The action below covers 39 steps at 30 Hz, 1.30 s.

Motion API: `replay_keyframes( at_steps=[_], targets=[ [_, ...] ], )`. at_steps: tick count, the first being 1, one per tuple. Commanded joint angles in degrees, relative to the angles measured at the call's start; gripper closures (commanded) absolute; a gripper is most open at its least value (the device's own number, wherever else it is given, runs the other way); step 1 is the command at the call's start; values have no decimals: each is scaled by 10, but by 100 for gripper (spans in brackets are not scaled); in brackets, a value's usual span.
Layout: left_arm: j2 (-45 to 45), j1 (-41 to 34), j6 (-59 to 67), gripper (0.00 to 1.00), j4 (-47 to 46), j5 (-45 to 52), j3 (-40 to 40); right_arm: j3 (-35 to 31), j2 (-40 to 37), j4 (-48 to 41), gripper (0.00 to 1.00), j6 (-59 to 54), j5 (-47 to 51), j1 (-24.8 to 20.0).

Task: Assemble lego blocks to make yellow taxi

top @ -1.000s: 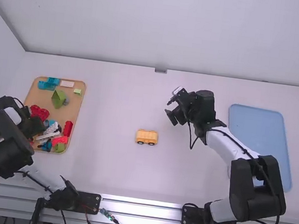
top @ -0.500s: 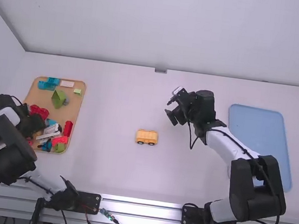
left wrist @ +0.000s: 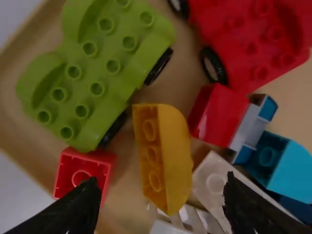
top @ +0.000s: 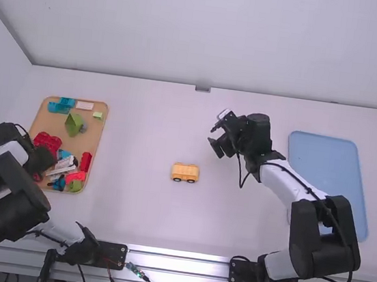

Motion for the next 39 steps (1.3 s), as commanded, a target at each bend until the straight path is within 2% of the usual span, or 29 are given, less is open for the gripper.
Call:
replay_keyframes(
  at_steps=[1,5,8,9,11,13,14,15,27,39],
  targets=[
    [-9,0,-15,40,4,-17,-8,14,-10,0,0,0,-3,-2],
    [-9,0,-23,53,16,-11,-7,14,-10,-2,0,0,-3,-2],
    [-9,0,-22,56,23,5,-7,14,-10,-1,0,0,-3,-2],
    [-9,1,-23,64,22,4,-7,14,-10,-1,0,0,-3,-2],
    [-9,2,-23,70,21,4,-7,14,-10,-1,0,0,-3,-2],
    [-9,1,-23,81,20,4,-7,14,-10,-2,0,0,-3,-2],
    [-9,1,-23,96,18,4,-7,14,-10,-2,0,0,-3,-2],
    [-9,1,-23,98,15,3,-7,14,-10,-3,0,0,-3,-2],
    [-9,9,-34,98,10,0,-8,14,-10,-7,0,0,-3,-2],
    [-9,-7,-31,98,60,15,-39,14,-10,-12,0,0,-3,-2]
  ],
)
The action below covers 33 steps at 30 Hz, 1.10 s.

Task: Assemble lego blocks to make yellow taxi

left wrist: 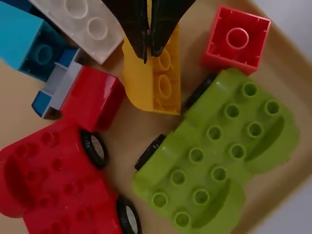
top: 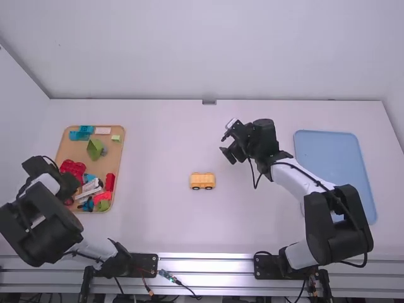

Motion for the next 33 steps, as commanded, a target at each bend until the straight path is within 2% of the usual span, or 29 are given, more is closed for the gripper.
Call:
replay_keyframes(
  at_steps=[1,10,21,23,26,27,29,31,32,33],
  targets=[
    [-7,-2,2,98,-5,12,-14,14,-10,-3,0,0,-3,-2],
    [-7,-6,16,98,10,62,-14,14,-10,-4,0,0,-3,-2],
    [-21,-6,-19,98,8,10,-14,14,-10,-2,0,0,-3,-2],
    [-30,-6,-19,91,6,10,-14,14,-10,-2,0,0,-3,-2],
    [-52,-5,-19,63,-2,10,-14,14,-10,-2,0,0,-3,-2],
    [-54,-5,-18,60,-4,10,-14,14,-10,-2,0,0,-3,-2],
    [-68,-6,-4,63,-13,12,-14,14,-10,-2,0,0,-3,-2],
    [-71,-6,1,60,-16,12,-14,14,-10,-2,0,0,-3,-2],
    [-71,-5,0,52,-17,12,-14,14,-10,-2,0,0,-3,-2],
    [-71,-6,1,51,-19,12,-15,14,-10,-2,0,0,-3,-2]
  ],
)
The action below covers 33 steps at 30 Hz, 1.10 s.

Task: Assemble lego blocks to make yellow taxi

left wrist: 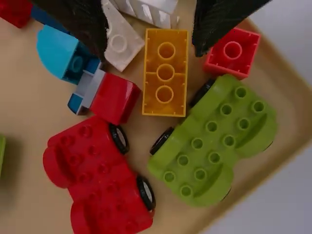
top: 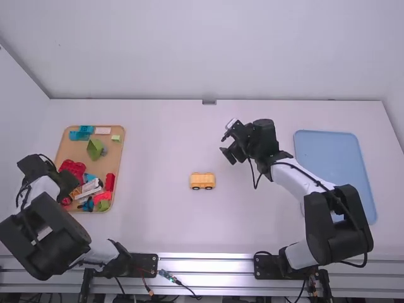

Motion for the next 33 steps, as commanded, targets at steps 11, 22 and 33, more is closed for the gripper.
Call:
replay_keyframes(
  at_steps=[11,22,33],
  targets=[
    [-6,2,9,45,23,-19,-35,14,-10,0,0,1,-3,-2],
    [-6,0,9,47,85,-34,-76,14,-10,-1,0,1,-3,-2],
    [-2,2,12,43,145,-32,-105,14,-10,-2,0,1,-3,-2]
  ],
)
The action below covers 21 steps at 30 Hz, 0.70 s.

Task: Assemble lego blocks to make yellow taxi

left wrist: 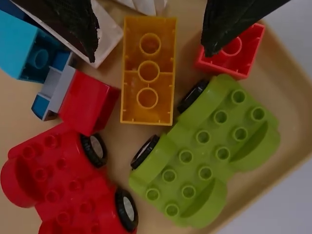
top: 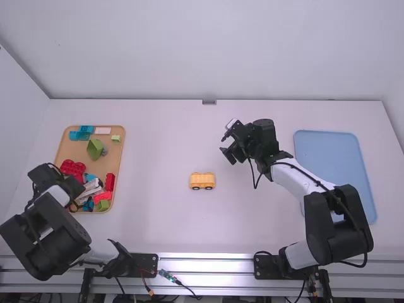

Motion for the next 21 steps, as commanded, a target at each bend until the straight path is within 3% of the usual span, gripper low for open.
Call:
replay_keyframes(
  at_steps=[1,21],
  targets=[
    [2,1,8,43,3,-6,-4,14,-10,-2,0,-1,-3,-2],
    [49,2,19,43,38,18,-2,14,-10,-3,0,-1,-3,-2]
  ],
)
